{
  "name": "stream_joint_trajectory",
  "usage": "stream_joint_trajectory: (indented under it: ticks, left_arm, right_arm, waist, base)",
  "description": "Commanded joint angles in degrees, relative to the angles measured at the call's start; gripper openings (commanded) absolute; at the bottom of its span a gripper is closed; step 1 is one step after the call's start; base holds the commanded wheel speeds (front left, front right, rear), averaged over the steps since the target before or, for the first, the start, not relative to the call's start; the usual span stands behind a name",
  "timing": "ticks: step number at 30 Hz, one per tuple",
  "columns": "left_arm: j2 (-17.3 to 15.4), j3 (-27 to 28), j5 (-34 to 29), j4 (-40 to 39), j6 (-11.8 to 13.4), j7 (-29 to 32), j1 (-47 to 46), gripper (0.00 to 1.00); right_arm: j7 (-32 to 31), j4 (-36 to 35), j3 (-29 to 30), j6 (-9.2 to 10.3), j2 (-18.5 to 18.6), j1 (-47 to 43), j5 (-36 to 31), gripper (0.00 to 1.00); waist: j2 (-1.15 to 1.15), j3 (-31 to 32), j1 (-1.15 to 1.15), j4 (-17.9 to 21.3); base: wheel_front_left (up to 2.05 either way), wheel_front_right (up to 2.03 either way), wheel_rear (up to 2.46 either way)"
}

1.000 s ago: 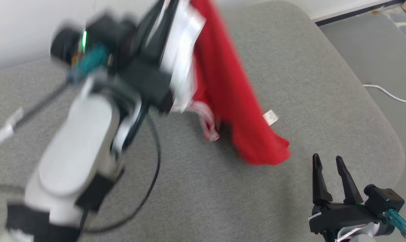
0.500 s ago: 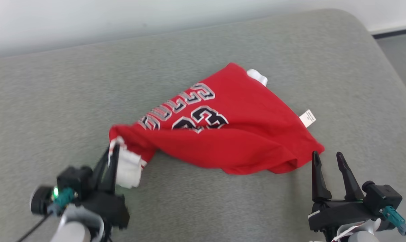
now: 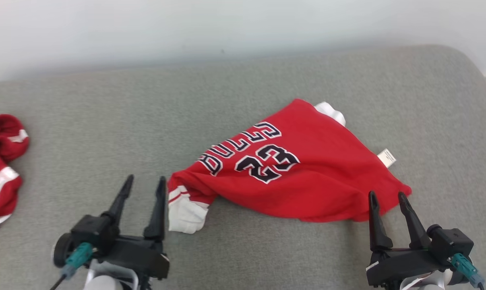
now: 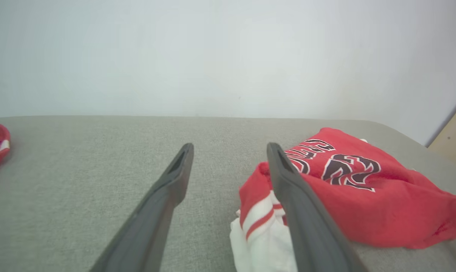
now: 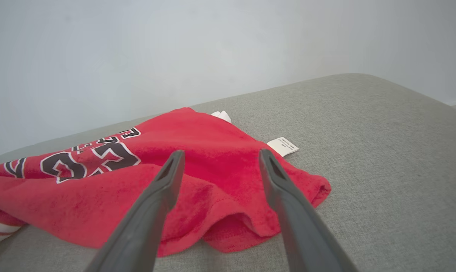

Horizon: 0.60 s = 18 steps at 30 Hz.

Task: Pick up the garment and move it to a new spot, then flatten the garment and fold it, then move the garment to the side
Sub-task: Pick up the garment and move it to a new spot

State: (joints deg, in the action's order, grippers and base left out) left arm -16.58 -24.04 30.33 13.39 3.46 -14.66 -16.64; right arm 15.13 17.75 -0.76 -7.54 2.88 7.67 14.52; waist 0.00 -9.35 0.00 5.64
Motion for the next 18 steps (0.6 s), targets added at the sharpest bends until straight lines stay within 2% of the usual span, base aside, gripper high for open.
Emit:
stream_joint_trajectory:
  ticks: [1,9,13,18]
  left_arm:
    - [0.2,1.2,-0.6,-0.5,0.3,-0.4,1.4,1.0]
    - [0.9,10.6,-3.3,-5.1,1.5,-0.5,6.9,1.0]
    - [1.0,14.3,-5.7,-7.0,1.1,-0.6,10.5,1.0]
    - [1.9,18.6,-8.4,-10.1,-0.7,-0.6,14.5,1.0]
  right_arm:
    - [0.0,0.1,0.2,0.1,0.0,-0.7,-0.2,1.0]
    - [0.0,0.4,0.3,0.1,0.0,-1.7,-0.7,1.0]
    - [0.0,0.4,0.5,0.1,0.0,-2.3,-0.7,1.0]
    - [0.0,0.4,0.9,0.1,0.0,-3.0,-1.0,1.0]
  waist:
    - [0.0,2.3,0.0,-2.1]
    - [0.0,4.7,0.0,-3.1]
    - [0.0,5.7,0.0,-3.2]
    - [0.0,6.5,0.0,-3.0]
  base:
    - [0.0,0.0,0.0]
    - [0.0,0.0,0.0]
    - [0.0,0.0,0.0]
    - [0.0,0.0,0.0]
